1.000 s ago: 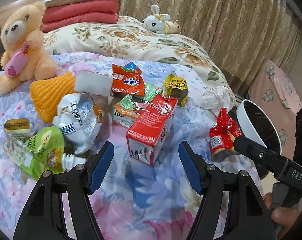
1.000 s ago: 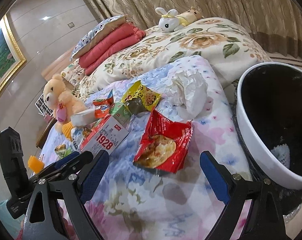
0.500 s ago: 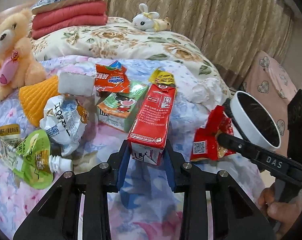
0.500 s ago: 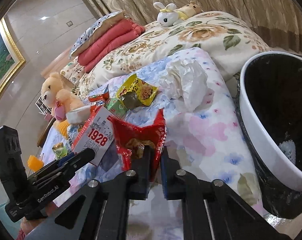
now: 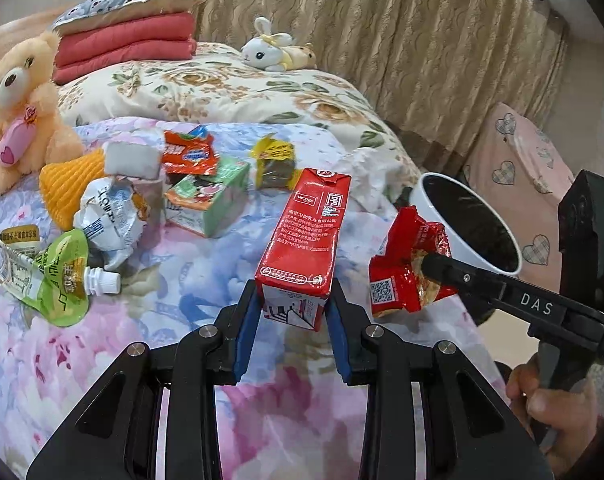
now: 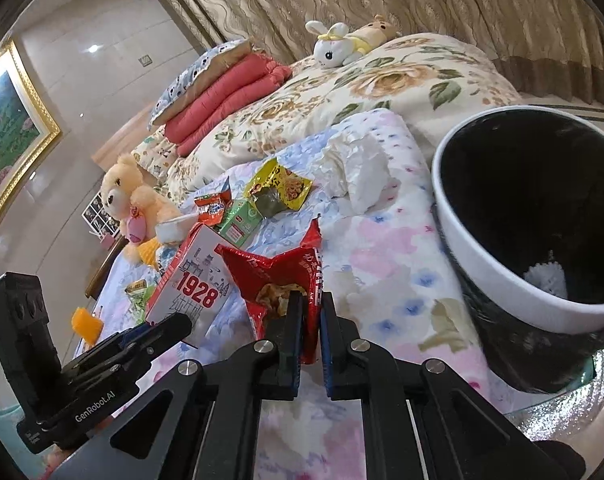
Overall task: Collect trash
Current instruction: 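Grasp the red snack bag with the right tool while the left tool grasps the red carton, then carry the red snack bag and red carton over the trash bin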
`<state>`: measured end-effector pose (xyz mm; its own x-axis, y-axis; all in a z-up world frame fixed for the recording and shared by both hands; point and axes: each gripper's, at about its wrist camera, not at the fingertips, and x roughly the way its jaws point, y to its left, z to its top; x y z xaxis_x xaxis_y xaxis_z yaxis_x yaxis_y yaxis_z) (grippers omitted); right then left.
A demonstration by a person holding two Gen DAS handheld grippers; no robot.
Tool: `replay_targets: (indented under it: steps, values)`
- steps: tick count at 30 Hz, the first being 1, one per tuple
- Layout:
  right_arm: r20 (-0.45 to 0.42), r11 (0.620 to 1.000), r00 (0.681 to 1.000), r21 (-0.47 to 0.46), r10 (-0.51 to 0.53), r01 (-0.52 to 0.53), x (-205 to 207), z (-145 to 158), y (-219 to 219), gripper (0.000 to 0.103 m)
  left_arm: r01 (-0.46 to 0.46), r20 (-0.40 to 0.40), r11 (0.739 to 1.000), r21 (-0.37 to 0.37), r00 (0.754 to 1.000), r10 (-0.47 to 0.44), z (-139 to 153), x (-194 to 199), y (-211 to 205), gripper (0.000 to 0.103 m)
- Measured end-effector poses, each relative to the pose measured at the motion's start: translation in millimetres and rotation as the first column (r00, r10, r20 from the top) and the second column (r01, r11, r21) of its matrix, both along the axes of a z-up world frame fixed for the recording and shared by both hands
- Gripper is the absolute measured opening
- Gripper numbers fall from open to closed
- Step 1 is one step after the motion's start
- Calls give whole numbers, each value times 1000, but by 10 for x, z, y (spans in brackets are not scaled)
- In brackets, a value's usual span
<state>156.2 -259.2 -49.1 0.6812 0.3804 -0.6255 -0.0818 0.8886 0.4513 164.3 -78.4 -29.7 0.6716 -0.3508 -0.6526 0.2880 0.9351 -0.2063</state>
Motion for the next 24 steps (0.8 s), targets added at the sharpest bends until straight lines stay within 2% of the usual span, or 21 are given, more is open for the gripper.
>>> replay_targets:
  steps: [24]
  values:
    - [65, 989, 987, 48, -146, 143, -424, 257, -739, 5, 154, 35, 988, 23, 987, -155, 185, -170, -705, 31]
